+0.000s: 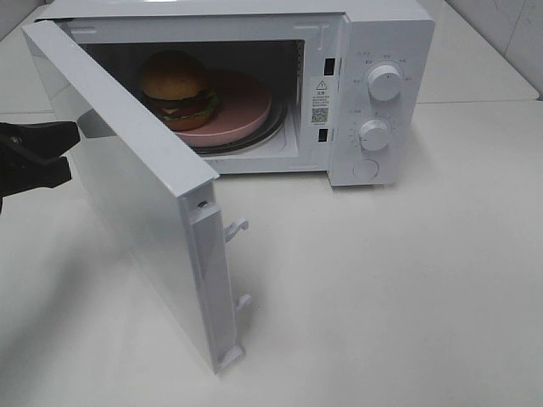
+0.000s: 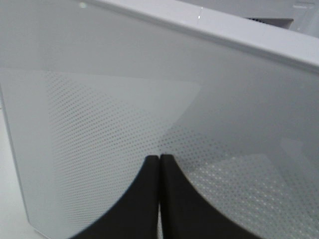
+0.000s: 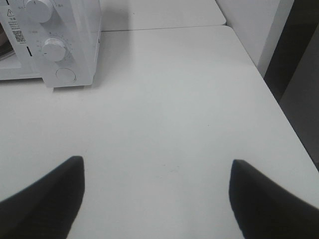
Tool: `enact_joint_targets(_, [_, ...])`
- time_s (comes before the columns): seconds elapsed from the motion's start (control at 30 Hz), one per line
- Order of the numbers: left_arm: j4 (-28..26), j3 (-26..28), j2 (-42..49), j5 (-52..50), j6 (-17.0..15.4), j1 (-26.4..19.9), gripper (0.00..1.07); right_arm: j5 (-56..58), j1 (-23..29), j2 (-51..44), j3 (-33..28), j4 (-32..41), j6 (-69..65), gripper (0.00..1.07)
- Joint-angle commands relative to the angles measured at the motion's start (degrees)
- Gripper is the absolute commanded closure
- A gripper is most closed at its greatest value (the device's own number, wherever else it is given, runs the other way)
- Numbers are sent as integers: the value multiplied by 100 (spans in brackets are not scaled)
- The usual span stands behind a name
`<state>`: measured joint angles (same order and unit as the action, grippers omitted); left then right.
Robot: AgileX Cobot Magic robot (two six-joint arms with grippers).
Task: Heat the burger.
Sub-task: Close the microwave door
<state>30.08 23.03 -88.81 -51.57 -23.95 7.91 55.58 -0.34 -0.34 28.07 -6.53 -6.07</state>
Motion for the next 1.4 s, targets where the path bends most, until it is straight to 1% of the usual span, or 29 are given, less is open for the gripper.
enact_joint_targets(0.03, [-149,69,11,-69,34,126,107,-40,-40,-160,0,-6,-11,31])
enact_joint_targets(0.2, [-166,69,11,-69,0,126,107,-40,-40,-160,0,-6,-11,31])
enact_joint_targets(0.3, [-160,103,11,-69,-80,126,107,-40,-40,-160,0,-6,-11,31])
enact_joint_targets(0.4, [-160,235,11,-34,-120,206,107,-40,-40,-160,0,-6,-11,31])
enact_joint_targets(0.47, [-183,464,11,189,-109,407,107,-40,-40,-160,0,-6,-11,31])
enact_joint_targets(0.5, [-183,464,11,189,-109,407,107,-40,-40,-160,0,-6,-11,31])
enact_joint_targets(0.53, [-252,590,11,424,-46,527,107,-40,-40,-160,0,-6,-11,31])
enact_joint_targets(0.63, [-315,716,0,579,-34,665,107,-40,-40,-160,0,-6,-11,31])
enact_joint_targets(0.77, [-315,819,-126,567,-46,762,107,-40,-40,-160,0,-6,-11,31])
enact_joint_targets(0.83, [-338,934,-292,556,-97,934,107,-40,-40,-160,6,-6,-11,31])
enact_joint_targets(0.87, [-338,934,-292,556,-97,934,107,-40,-40,-160,6,-6,-11,31])
enact_joint_targets(0.93, [-470,1066,-430,567,-69,1140,107,-40,-40,-160,6,-6,-11,31])
enact_joint_targets(1.07, [-665,1238,-567,579,17,1318,107,-40,-40,-160,6,-6,-11,31])
enact_joint_targets(1.13, [-796,1478,-785,579,34,1473,107,-40,-40,-160,6,-6,-11,31])
enact_joint_targets(1.23, [-808,1541,-837,579,34,1501,107,-40,-40,-160,6,-6,-11,31])
enact_joint_targets(1.27, [-877,1673,-928,579,34,1570,107,-40,-40,-160,6,-6,-11,31])
enact_joint_targets(1.4, [-1003,1868,-1071,682,57,1667,107,-40,-40,-160,6,-6,-11,31])
